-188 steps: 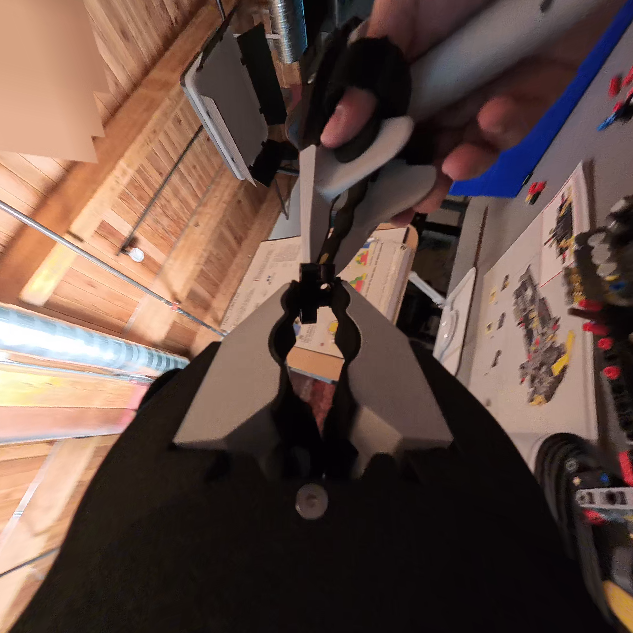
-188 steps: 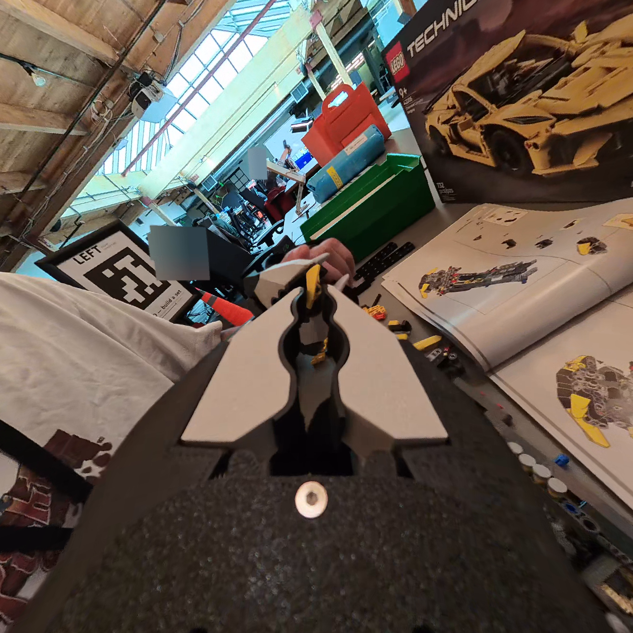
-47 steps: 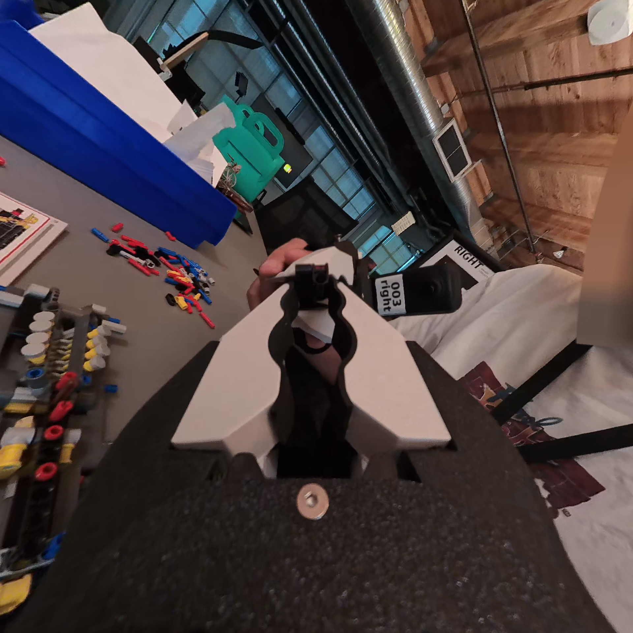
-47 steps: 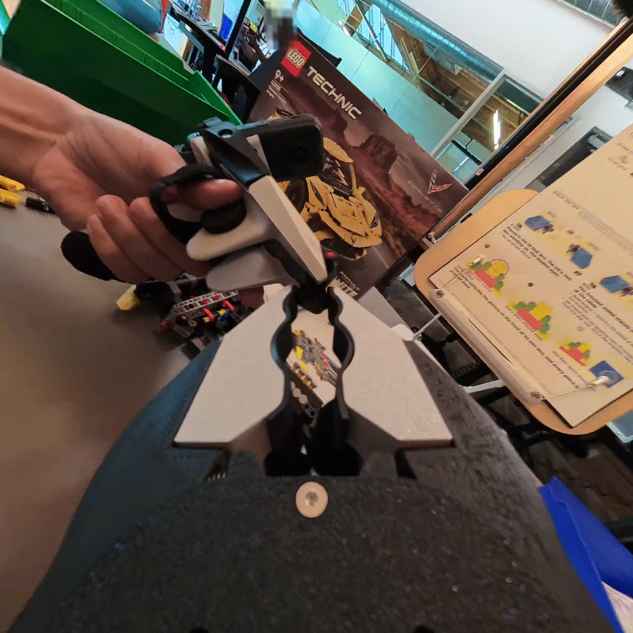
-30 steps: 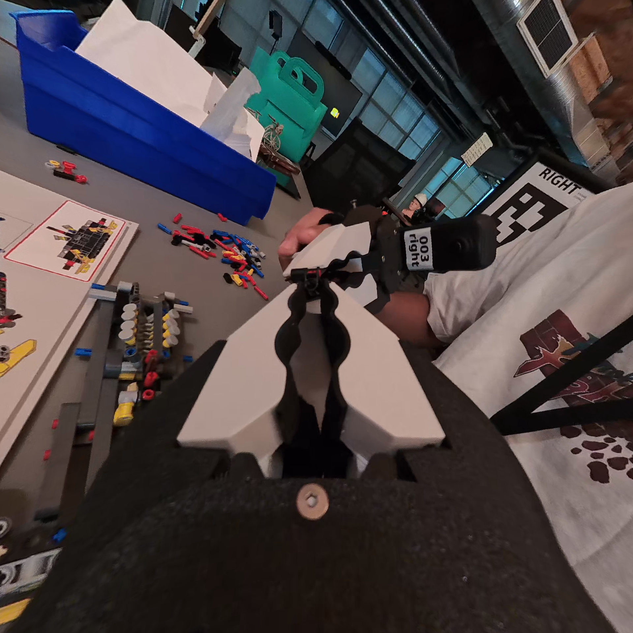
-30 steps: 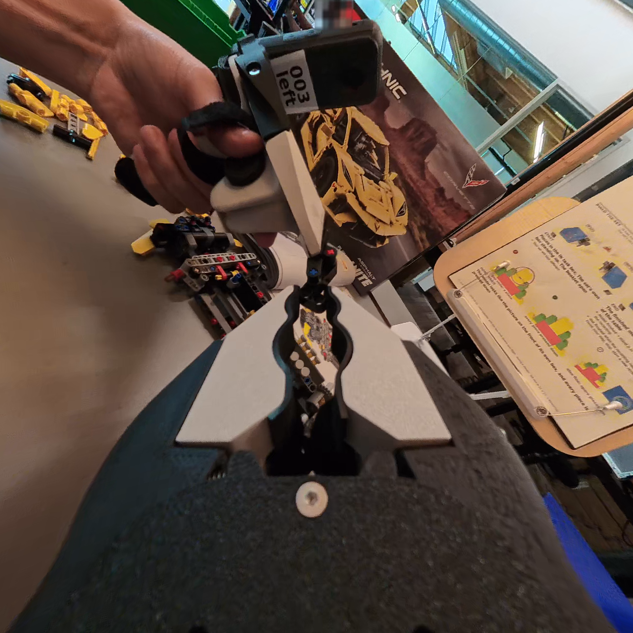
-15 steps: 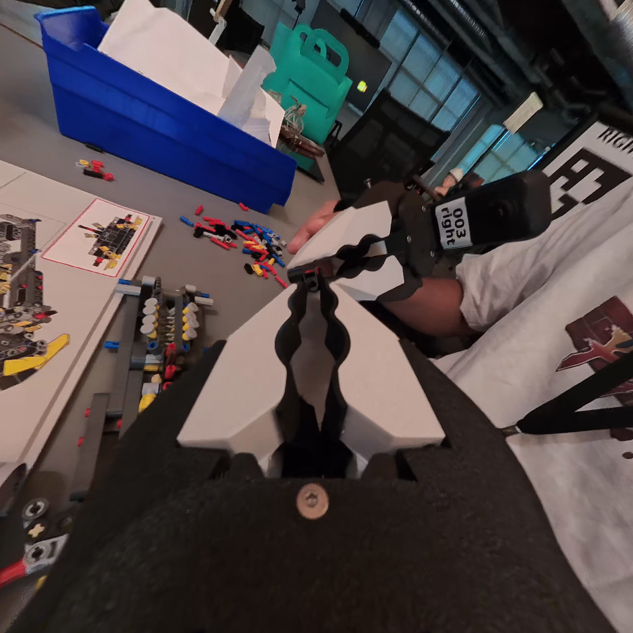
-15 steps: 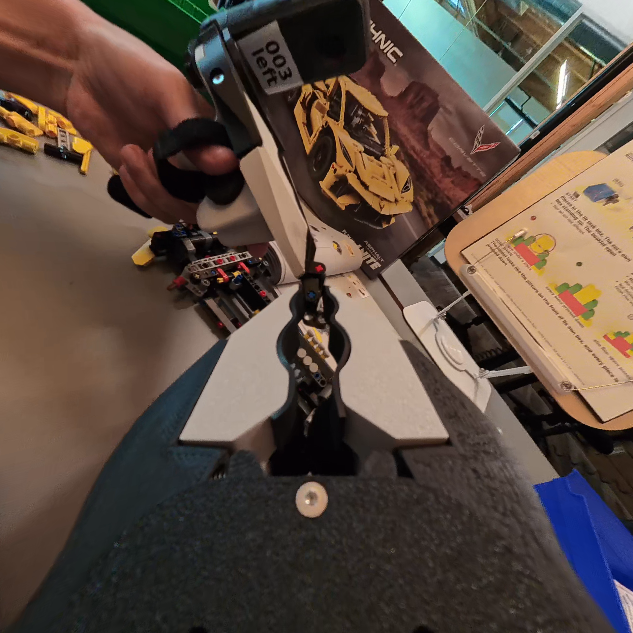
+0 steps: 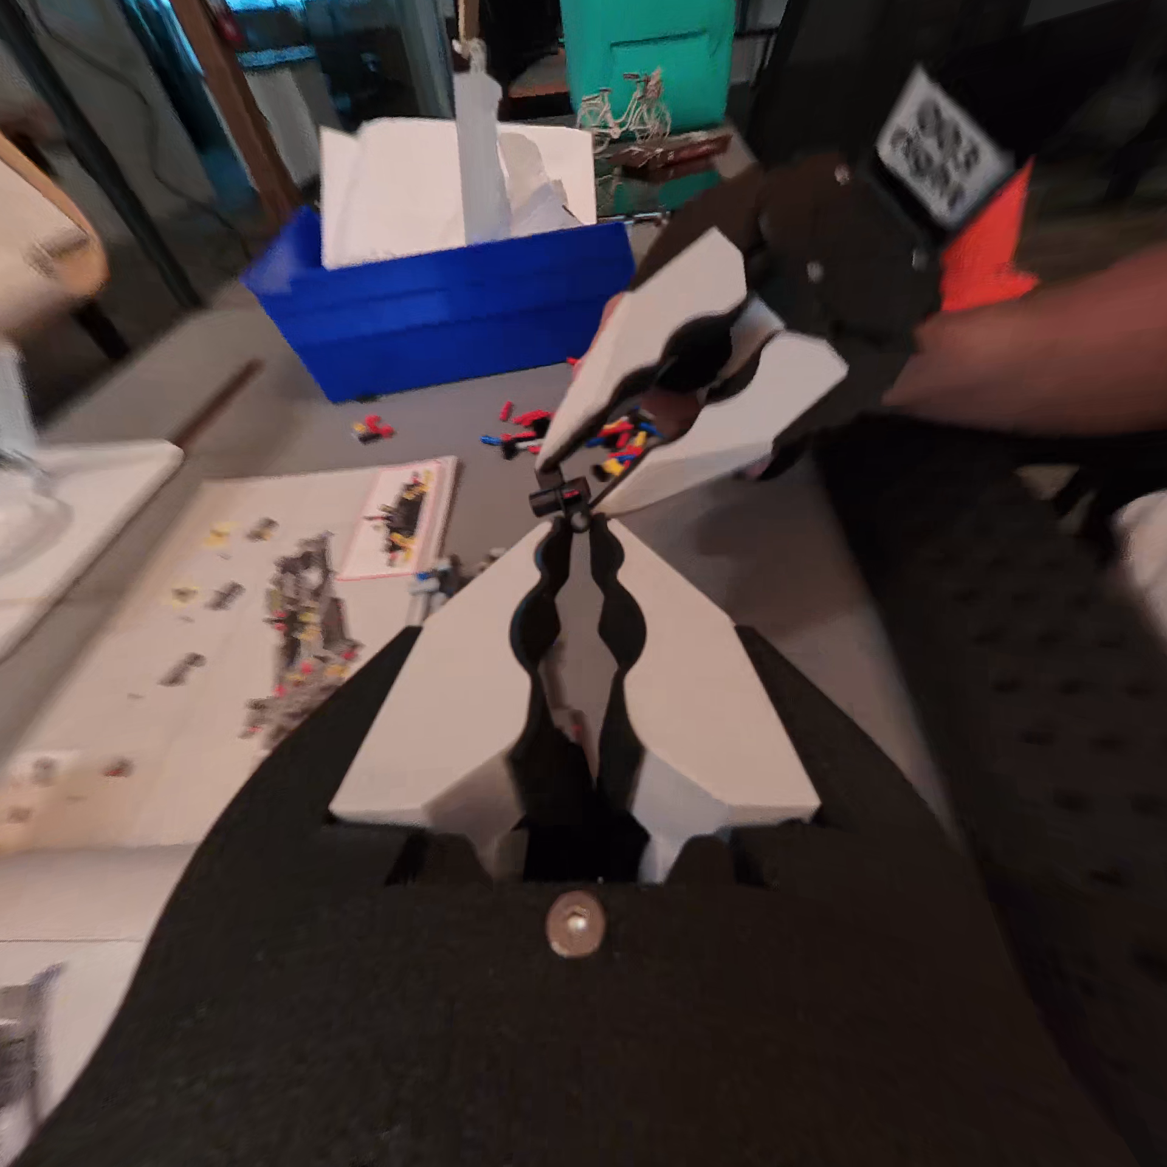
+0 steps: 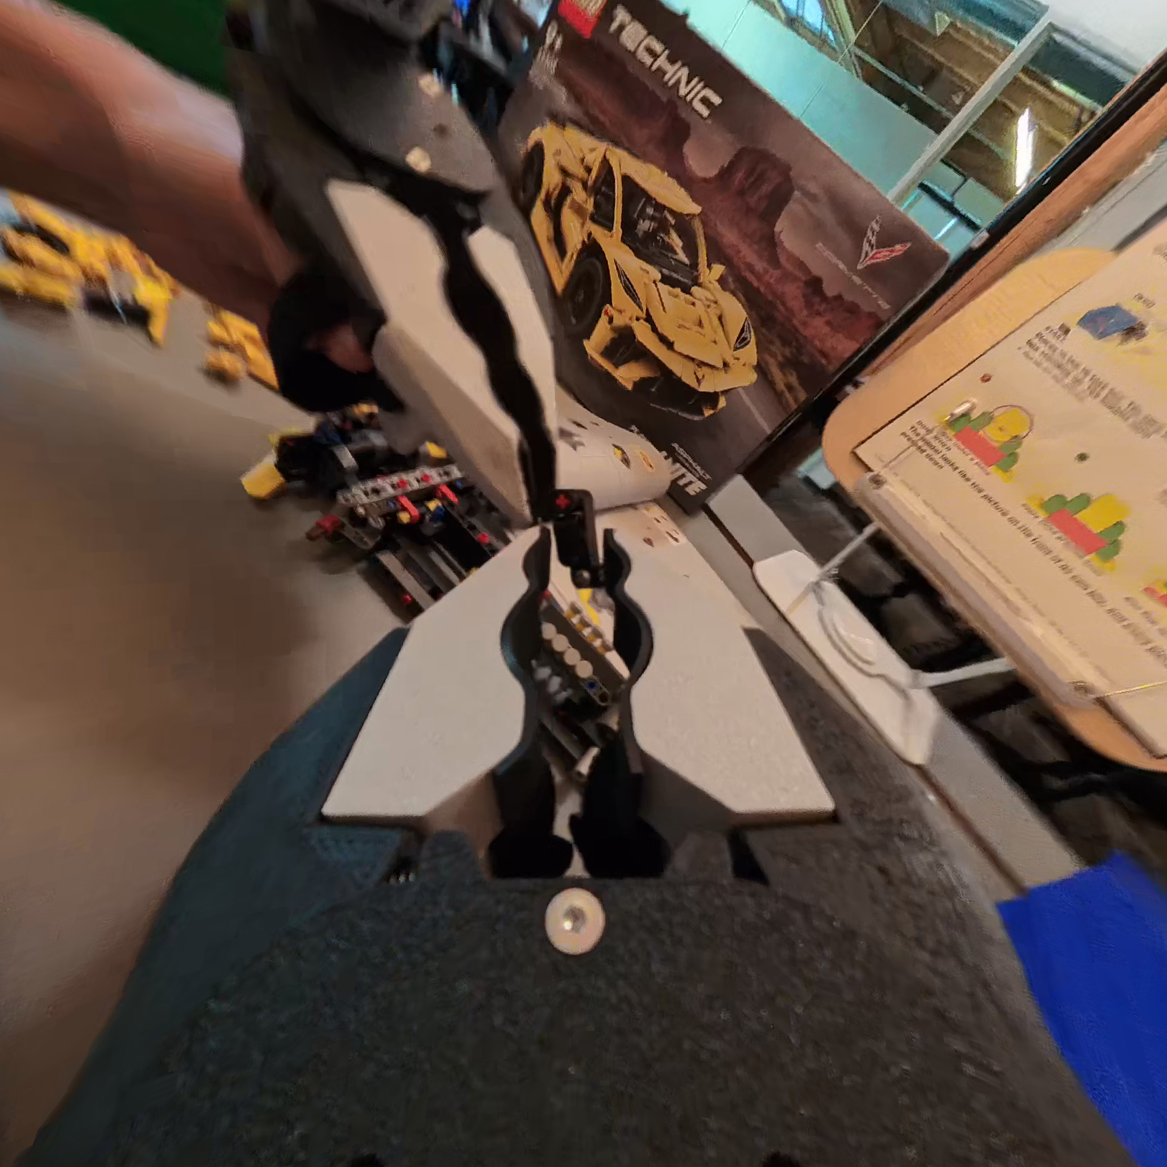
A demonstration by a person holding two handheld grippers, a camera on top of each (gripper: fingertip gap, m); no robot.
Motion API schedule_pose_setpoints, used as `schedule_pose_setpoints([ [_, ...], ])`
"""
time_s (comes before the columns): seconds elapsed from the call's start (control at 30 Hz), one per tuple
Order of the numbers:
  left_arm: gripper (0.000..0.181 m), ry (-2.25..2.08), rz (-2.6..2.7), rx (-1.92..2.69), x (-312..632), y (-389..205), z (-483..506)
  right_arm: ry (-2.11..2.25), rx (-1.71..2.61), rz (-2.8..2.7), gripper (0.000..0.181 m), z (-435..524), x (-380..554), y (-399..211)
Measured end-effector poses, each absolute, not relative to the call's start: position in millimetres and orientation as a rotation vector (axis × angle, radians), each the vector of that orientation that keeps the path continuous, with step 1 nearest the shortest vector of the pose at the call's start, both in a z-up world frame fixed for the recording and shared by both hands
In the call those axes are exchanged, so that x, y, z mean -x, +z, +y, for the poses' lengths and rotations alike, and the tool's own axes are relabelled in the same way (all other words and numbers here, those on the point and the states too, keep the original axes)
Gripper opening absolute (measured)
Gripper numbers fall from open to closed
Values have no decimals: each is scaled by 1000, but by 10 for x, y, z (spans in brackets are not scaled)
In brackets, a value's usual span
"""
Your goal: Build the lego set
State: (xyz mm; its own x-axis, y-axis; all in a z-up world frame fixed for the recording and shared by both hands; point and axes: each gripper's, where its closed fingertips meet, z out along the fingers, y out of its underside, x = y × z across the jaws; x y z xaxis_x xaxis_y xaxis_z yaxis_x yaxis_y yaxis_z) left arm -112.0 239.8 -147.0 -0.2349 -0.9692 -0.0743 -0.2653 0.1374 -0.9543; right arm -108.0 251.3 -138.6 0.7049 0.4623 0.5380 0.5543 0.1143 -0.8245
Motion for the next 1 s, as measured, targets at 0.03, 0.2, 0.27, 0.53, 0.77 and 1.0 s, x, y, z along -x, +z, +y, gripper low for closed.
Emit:
schedule_pose_setpoints([
  [0.03, 5, -1064, 1640, 1155, 1121, -1459, 2424, 24, 1521, -812, 20, 2500, 1056, -1331],
  [0.2, 5, -1020, 1644, 956, 1145, -1336, 2293, 836, 1560, -672, 42, 2284, 1179, -1196],
  [0.27, 5, -1099, 1634, 920, 1151, -1269, 2178, 902, 1526, -656, 39, 2260, 1173, -1126],
  [0.53, 5, -1323, 1498, 873, 1191, -955, 2034, 987, 1438, -622, 40, 2211, 1162, -1001],
  [0.77, 5, -1456, 1456, 869, 1191, -902, 1960, 1058, 1342, -655, 17, 2082, 1237, -865],
  [1.0, 5, -1470, 1463, 885, 1175, -940, 1957, 1050, 1333, -663, 15, 2070, 1229, -861],
])
